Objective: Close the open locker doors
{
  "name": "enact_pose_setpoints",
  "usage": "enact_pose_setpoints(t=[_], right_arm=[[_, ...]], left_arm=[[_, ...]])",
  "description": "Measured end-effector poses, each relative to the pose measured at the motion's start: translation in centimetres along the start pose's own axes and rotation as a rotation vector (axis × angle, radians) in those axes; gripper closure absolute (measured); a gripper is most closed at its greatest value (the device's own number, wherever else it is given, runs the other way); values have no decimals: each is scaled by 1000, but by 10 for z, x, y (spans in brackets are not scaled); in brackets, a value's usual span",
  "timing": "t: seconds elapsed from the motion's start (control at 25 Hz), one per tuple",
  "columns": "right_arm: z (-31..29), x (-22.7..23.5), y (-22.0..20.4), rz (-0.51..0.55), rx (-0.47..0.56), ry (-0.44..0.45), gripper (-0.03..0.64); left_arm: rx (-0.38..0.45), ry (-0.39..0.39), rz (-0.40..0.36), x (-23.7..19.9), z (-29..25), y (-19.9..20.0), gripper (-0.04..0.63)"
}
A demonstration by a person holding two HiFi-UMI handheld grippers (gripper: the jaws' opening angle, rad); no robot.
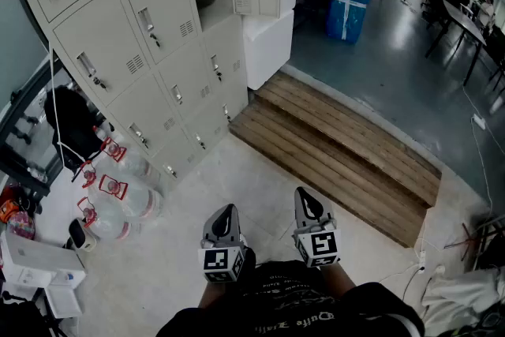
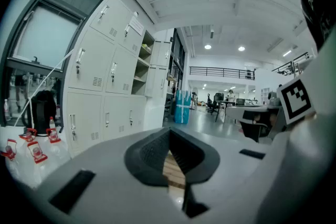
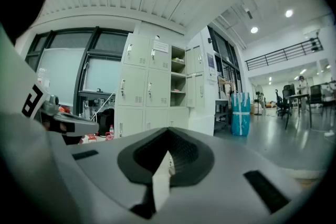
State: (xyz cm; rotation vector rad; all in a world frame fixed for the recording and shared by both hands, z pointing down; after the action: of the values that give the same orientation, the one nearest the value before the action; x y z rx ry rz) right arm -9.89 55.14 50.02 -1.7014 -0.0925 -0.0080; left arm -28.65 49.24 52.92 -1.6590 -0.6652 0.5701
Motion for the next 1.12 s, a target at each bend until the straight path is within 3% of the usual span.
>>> enact_pose_setpoints(t=[0.24, 0.44, 0.72, 1.0, 1.12], right_arm=[[-21, -12, -2, 15, -16, 6, 614], [-48, -11, -4, -34, -16, -23, 614], [-100, -8, 9, -65, -5, -59, 612], [-157, -16, 14, -38, -3, -110, 612], [-172, -18, 18, -64, 0, -127, 613]], left_arm=[[-2, 0, 0, -22, -10, -2, 589], [-20, -15, 4, -45, -33, -5, 589], [-27, -76, 37, -84, -83, 1, 589], [-46, -122, -7, -133, -129, 12, 588], [-36, -102, 38, -154, -146, 18, 589]])
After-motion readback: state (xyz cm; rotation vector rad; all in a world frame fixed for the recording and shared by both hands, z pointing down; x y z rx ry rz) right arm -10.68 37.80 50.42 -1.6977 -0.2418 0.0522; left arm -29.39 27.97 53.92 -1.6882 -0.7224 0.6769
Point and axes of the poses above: the fingertips, and each gripper's own axes: z backward along the fingers, x to its right, y out of its top, the point moved 3 cm from there along z, backward along the fingers, and after that the axes turned 7 degrees about -z, right-handed, at the moved point
